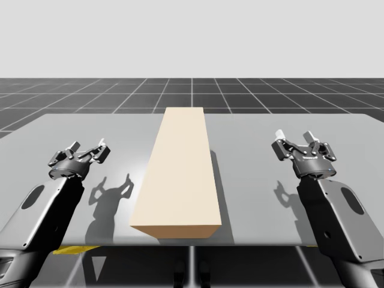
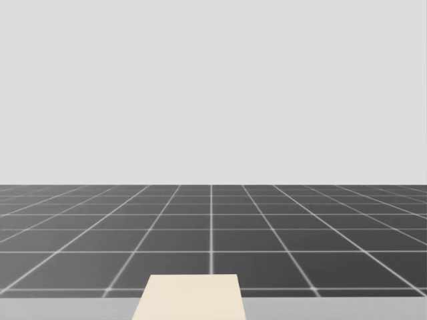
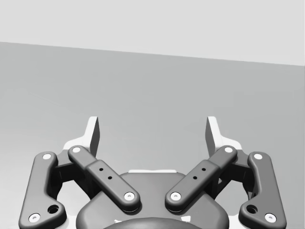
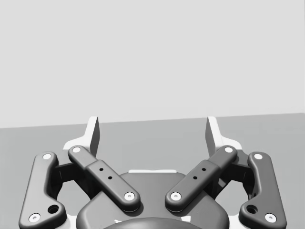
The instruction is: Retrieve the object from inside the box.
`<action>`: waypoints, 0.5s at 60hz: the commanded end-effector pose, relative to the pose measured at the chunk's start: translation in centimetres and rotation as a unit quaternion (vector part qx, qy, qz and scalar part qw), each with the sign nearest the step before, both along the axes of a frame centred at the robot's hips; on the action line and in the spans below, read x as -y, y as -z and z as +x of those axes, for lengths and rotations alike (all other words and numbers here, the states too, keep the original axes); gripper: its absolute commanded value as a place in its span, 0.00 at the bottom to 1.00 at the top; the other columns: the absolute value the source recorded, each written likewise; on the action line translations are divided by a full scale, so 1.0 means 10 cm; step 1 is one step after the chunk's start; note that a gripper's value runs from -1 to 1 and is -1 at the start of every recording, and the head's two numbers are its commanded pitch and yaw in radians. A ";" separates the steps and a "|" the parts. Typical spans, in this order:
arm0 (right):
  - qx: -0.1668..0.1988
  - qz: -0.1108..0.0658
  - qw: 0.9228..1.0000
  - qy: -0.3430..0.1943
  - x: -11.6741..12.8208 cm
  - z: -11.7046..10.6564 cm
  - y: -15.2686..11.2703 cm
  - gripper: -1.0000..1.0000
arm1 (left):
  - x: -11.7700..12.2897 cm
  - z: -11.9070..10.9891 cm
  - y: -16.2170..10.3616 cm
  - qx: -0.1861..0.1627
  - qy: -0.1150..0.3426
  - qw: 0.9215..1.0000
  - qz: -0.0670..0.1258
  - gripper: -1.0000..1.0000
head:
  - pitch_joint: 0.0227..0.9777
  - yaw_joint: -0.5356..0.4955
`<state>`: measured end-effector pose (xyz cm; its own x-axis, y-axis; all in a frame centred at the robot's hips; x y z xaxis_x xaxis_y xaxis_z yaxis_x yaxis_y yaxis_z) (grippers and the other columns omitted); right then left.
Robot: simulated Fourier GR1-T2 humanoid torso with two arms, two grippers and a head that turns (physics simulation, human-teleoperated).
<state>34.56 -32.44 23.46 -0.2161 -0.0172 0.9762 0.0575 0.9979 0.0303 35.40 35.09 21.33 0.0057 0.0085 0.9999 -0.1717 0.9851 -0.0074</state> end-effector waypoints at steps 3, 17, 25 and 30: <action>-0.002 0.013 1.000 0.002 0.00 -0.02 0.01 0.00 | 0.00 0.01 0.01 -0.001 0.001 1.000 0.001 0.00 | 0.04 0.51; -0.069 -0.021 0.997 -0.031 0.03 0.06 0.15 0.00 | -0.01 0.05 0.18 -0.086 0.047 0.994 0.043 0.00 | 0.05 0.51; -0.110 -0.037 0.991 -0.060 -0.05 0.10 0.32 0.00 | 0.11 0.05 0.34 -0.145 0.098 0.982 0.074 0.00 | 0.06 0.51; -0.117 -0.068 0.984 -0.113 -0.15 0.10 0.44 0.00 | 0.23 0.02 0.42 -0.171 0.146 0.970 0.096 0.00 | 0.06 0.51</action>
<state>35.36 -32.47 21.44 -0.0482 0.0429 0.9979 -0.0634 0.9969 -0.0459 35.84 34.68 19.40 0.2322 -0.1483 0.9613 0.0223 0.9889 0.1471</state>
